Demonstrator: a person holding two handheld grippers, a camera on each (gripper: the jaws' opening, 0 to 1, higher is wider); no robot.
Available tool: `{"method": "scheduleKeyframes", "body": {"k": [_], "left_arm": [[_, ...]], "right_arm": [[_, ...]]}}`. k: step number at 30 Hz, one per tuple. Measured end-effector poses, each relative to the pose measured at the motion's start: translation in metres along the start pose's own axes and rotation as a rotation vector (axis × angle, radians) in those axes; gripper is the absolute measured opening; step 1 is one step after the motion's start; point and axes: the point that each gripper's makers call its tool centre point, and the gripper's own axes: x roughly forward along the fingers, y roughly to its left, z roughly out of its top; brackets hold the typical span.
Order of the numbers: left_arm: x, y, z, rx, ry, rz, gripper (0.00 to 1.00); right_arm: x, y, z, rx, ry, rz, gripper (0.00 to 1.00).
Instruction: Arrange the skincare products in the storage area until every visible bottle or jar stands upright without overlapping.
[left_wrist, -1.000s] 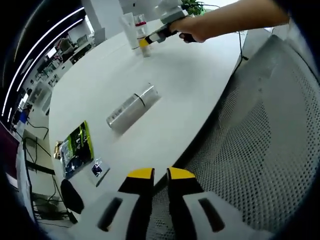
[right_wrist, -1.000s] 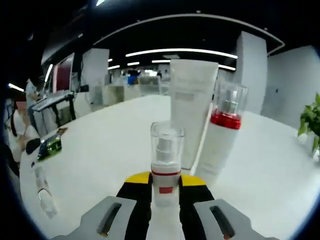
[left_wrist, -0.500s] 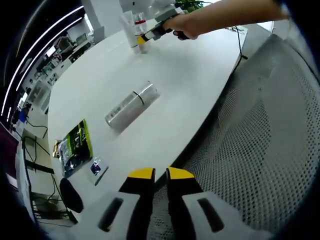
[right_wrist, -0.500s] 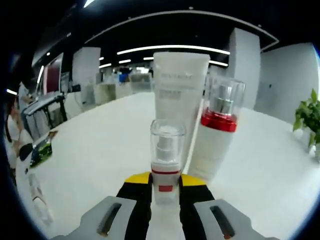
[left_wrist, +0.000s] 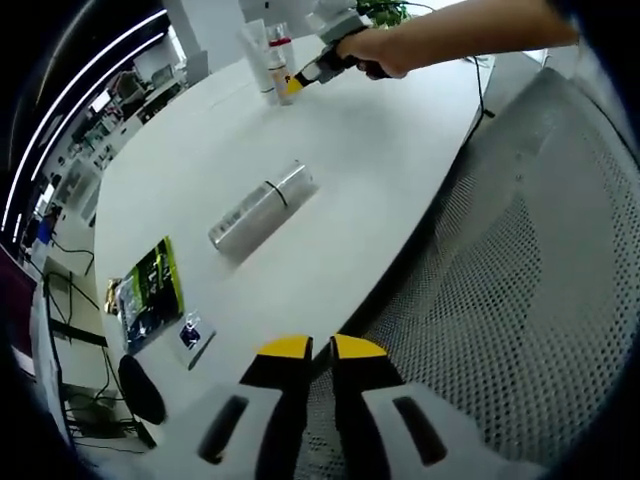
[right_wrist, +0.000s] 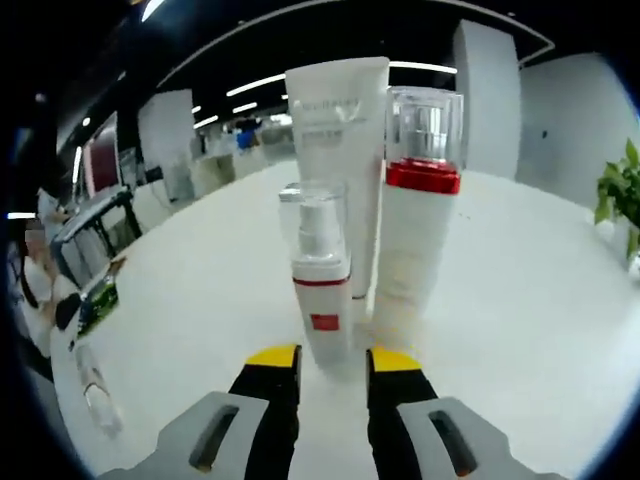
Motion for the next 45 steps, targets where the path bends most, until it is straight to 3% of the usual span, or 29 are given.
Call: {"method": "scheduleKeyframes", "body": {"k": [6,19,33,36,40,45], "left_arm": [[0.0,0.0,-0.001,0.0,0.003,-0.001,0.01],[0.0,0.0,-0.001,-0.001,0.007,0.002,0.01],[0.0,0.002,-0.001,-0.004,0.008,0.011,0.01],[0.0,0.003,-0.001,-0.005,0.008,0.016,0.01],[-0.001,0.005,-0.001,-0.006,0.005,0.026,0.01],[-0.002,0.008,0.0,-0.008,-0.003,0.042,0.01]], "right_arm": [[-0.002,-0.007,0.002,0.016,-0.008,-0.014,0.19],[0.006,0.002,0.018,0.017,-0.032,0.013,0.16],[-0.006,0.009,0.014,0.016,-0.025,0.046,0.17],[-0.011,0.02,0.003,0.014,-0.001,0.084,0.19],[-0.02,0.056,-0.009,0.037,0.018,0.242,0.28],[-0.035,0.102,-0.016,-0.017,0.037,0.432,0.28]]}}
